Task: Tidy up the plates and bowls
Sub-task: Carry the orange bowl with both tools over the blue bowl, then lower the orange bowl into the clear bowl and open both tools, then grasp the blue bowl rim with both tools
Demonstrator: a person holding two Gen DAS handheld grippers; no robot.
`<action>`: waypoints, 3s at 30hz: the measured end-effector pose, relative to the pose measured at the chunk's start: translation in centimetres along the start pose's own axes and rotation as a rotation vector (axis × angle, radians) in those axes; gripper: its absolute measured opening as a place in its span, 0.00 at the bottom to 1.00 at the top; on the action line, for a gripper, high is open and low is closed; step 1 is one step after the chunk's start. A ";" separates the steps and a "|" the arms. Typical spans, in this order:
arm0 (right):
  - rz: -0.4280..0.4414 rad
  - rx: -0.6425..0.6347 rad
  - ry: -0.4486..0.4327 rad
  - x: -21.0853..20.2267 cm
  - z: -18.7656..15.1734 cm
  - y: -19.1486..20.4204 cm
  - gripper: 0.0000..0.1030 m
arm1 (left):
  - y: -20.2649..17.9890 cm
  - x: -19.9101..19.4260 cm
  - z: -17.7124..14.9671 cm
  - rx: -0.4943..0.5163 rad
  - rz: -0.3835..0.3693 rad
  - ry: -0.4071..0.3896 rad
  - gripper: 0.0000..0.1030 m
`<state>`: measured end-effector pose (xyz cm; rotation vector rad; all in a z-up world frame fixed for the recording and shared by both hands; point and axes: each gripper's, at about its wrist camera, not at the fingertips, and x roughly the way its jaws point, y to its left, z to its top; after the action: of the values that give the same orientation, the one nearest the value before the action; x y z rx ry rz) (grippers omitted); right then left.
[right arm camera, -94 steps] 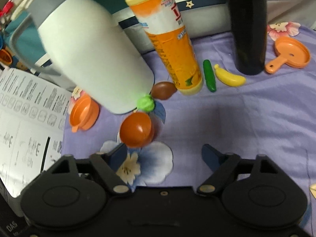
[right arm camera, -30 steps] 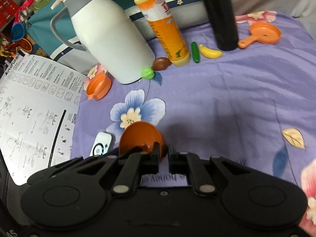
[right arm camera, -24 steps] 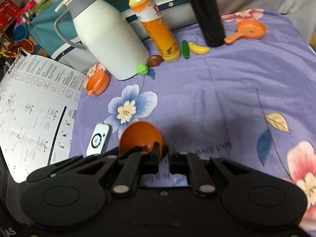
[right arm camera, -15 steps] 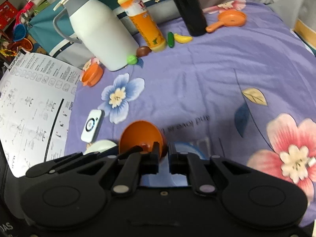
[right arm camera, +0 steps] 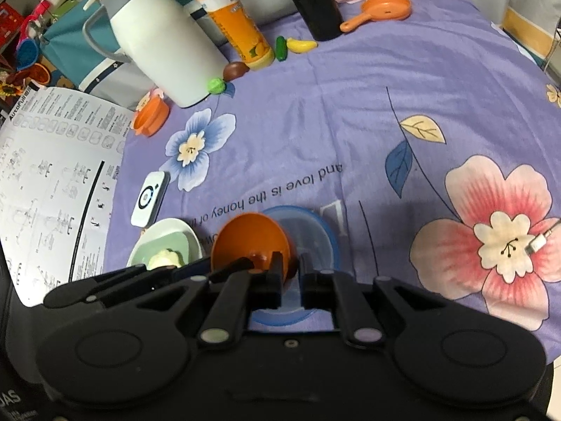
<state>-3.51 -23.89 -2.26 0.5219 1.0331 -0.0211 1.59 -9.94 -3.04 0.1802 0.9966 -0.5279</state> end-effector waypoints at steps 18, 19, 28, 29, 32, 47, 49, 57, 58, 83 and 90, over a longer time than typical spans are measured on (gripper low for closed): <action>-0.009 0.010 0.037 1.4 -0.1 -0.2 0.24 | 0.5 1.0 -0.4 0.009 0.006 0.006 0.45; -0.009 0.011 0.027 1.2 -0.1 -0.2 0.36 | 0.6 0.7 -0.4 0.006 0.021 -0.008 0.52; -0.002 0.018 -0.071 -1.5 0.8 -0.7 0.88 | 2.9 -1.9 -0.5 -0.045 0.030 -0.118 1.00; -0.003 0.020 -0.075 -1.6 0.8 -0.7 0.92 | 3.0 -2.1 -0.6 -0.048 0.033 -0.123 1.00; 0.000 0.029 -0.090 -2.2 0.8 -1.1 0.97 | 3.6 -2.6 -0.8 -0.058 0.035 -0.129 1.00; -0.046 -0.016 -0.102 -2.8 -1.8 -0.6 1.00 | 4.3 -4.2 -2.8 -0.045 0.049 -0.183 1.00; -0.053 -0.026 -0.105 -2.8 -2.1 -0.6 1.00 | 4.3 -4.2 -3.3 -0.043 0.047 -0.192 1.00; -0.078 -0.056 -0.136 -2.2 -2.8 -0.3 1.00 | 3.7 -3.2 -3.9 -0.010 0.051 -0.187 1.00; -0.075 -0.051 -0.133 -2.0 -2.8 -0.4 1.00 | 3.5 -2.9 -3.9 -0.006 0.050 -0.182 1.00; -0.036 0.060 -0.091 1.4 -1.7 -3.2 0.58 | 2.2 2.4 -2.6 0.003 -0.028 -0.092 0.74; -0.021 0.056 -0.060 2.9 -1.7 -2.6 0.45 | 2.4 3.4 -2.8 -0.022 -0.068 -0.062 0.60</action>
<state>-4.07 -24.80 -6.37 0.5585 0.9812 -0.0838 2.17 -8.04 -7.62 0.1104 0.9498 -0.5808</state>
